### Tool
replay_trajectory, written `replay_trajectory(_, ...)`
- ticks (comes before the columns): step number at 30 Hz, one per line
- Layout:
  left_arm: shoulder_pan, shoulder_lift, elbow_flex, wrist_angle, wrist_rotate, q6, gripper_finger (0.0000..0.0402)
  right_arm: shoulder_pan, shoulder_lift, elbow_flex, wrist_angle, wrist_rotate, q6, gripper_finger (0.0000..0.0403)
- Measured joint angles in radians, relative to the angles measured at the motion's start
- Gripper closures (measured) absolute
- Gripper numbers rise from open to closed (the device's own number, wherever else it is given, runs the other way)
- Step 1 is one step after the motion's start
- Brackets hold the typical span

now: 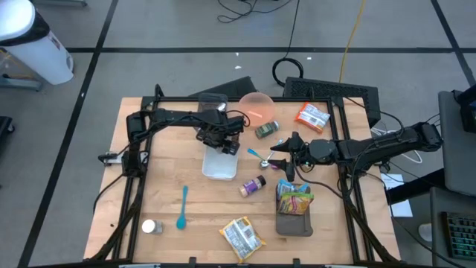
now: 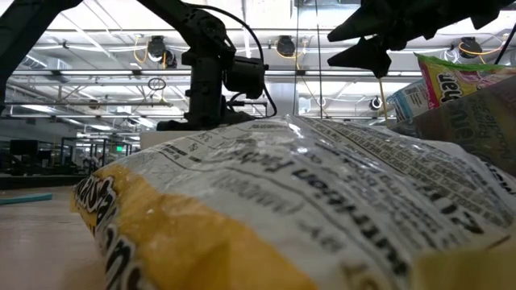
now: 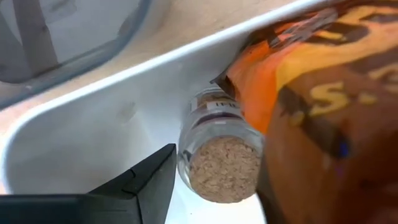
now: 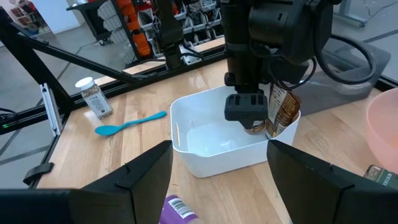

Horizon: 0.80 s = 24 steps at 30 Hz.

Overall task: Pick & Place Food Item
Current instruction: Put the brown seasoning bottle into the white bin

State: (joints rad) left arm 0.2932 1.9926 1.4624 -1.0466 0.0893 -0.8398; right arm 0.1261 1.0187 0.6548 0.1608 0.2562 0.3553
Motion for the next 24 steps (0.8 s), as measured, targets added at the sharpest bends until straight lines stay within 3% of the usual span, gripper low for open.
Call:
replay_trajectory(12, 0.0, 0.0, 0.085, -0.016, 0.058, 0.0, 0.0145, 0.0, 0.0, 0.0, 0.005, 0.0, 0.0, 0.0149)
replay_trajectory(24, 0.001, -0.001, 0.334, -0.268, -0.046, 0.087, 0.0144, 0.0, 0.0, 0.0, 0.015, 0.0, 0.026, 0.0149)
